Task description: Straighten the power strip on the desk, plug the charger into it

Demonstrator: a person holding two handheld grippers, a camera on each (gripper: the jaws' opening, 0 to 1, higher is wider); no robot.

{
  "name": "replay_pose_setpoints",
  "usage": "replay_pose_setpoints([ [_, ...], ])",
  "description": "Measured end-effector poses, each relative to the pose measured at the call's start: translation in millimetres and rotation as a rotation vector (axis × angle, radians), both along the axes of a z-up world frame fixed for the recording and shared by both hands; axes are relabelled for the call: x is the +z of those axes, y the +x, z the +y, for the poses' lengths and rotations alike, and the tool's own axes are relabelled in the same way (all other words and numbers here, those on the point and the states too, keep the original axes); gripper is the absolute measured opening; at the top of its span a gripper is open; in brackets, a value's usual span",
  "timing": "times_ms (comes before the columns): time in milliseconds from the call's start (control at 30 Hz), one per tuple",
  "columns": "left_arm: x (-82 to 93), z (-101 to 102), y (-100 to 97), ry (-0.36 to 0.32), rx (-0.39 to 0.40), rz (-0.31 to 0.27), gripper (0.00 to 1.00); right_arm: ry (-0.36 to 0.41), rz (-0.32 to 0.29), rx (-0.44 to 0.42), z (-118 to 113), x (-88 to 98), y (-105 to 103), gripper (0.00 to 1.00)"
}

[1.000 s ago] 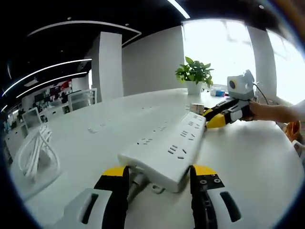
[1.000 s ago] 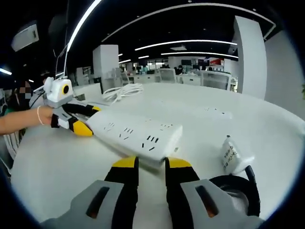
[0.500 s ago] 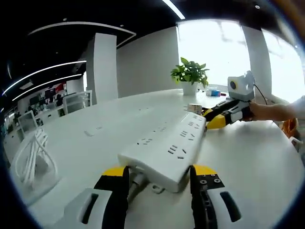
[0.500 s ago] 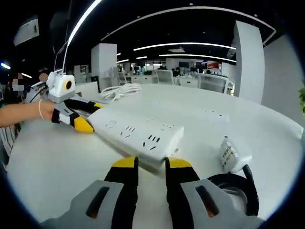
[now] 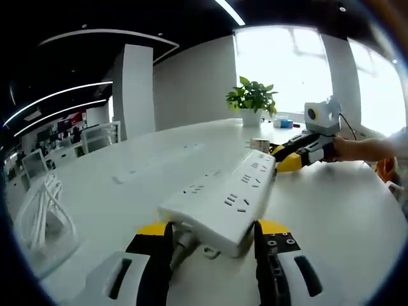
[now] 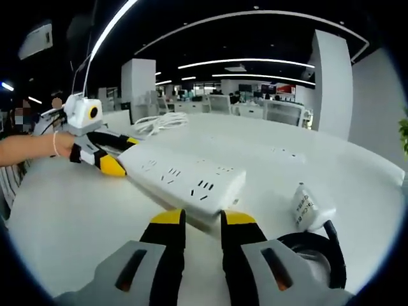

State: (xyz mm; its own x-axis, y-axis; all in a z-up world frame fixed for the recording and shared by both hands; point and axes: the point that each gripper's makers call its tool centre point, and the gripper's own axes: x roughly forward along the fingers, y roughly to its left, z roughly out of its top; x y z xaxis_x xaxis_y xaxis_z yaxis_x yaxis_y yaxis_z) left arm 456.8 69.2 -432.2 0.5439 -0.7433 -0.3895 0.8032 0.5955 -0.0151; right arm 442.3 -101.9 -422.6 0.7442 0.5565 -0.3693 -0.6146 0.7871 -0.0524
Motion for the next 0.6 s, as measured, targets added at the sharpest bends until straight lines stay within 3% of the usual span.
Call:
replay_pose_setpoints([
  [600, 0.6, -1.4, 1.2, 0.004, -0.003, 0.005, 0.52, -0.007, -0.01, -0.002, -1.3, 0.5, 3.9, 0.2],
])
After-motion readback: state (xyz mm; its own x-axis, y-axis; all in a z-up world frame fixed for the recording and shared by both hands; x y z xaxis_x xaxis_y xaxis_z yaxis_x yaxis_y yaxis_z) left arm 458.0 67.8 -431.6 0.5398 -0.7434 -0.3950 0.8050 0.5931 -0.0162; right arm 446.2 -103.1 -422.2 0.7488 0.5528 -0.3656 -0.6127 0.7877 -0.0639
